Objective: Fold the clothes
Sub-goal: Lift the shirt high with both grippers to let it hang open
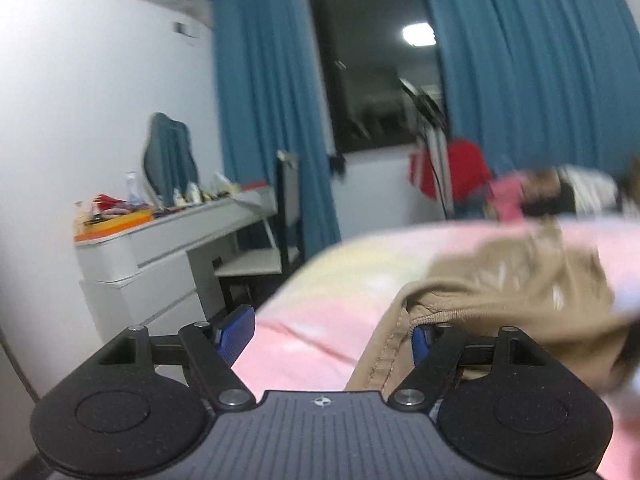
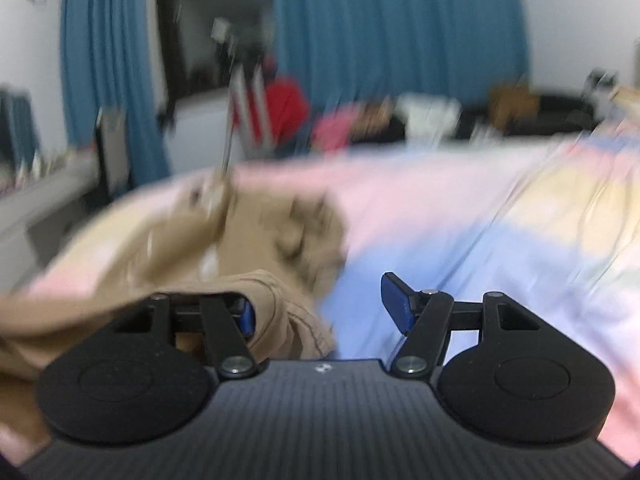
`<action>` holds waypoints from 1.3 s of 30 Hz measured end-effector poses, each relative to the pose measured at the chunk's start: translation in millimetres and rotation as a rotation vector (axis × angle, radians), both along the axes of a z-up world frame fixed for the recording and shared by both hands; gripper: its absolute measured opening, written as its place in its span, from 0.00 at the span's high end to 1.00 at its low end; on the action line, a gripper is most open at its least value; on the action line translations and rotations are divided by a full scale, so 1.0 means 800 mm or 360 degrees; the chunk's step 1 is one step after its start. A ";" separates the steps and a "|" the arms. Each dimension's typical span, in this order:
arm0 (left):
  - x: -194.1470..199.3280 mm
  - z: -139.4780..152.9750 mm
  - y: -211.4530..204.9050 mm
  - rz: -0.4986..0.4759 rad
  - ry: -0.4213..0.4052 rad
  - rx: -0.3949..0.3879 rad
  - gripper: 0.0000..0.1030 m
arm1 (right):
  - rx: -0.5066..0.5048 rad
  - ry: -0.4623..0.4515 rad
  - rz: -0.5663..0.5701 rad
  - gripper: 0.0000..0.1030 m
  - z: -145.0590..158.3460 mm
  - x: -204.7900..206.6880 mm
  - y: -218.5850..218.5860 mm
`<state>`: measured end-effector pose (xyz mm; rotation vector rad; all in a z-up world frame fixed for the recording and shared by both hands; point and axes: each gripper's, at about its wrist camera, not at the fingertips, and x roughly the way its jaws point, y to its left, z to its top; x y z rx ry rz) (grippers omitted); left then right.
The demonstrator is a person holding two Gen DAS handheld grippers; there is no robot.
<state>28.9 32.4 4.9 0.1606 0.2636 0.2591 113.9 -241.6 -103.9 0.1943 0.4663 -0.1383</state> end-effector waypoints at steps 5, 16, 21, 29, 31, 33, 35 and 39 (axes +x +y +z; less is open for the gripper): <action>-0.010 0.022 0.008 0.0021 -0.0087 -0.0042 0.25 | 0.0016 0.0221 0.0120 0.39 -0.019 0.017 0.011; -0.019 0.050 0.012 -0.0011 -0.0249 -0.0184 0.25 | -0.0204 -0.0264 -0.0150 0.33 0.056 -0.034 0.011; -0.056 0.118 0.006 -0.0024 -0.0570 -0.0300 0.25 | -0.0120 -0.0551 -0.0166 0.31 0.164 -0.071 -0.006; -0.100 0.298 -0.002 -0.0113 -0.0867 -0.0458 0.25 | 0.0019 -0.1010 -0.0189 0.31 0.336 -0.132 -0.033; -0.108 0.341 -0.002 -0.0146 -0.0901 -0.0451 0.24 | 0.0007 -0.1105 -0.0182 0.28 0.381 -0.153 -0.039; -0.124 0.379 -0.003 -0.0169 -0.0970 -0.0412 0.23 | -0.0031 -0.1194 -0.0166 0.27 0.422 -0.180 -0.043; -0.142 0.417 -0.003 -0.0209 -0.1031 -0.0390 0.21 | -0.0047 -0.1266 -0.0147 0.25 0.458 -0.206 -0.047; -0.170 0.479 -0.003 -0.0296 -0.1060 -0.0381 0.20 | -0.0016 -0.1344 -0.0097 0.25 0.522 -0.248 -0.061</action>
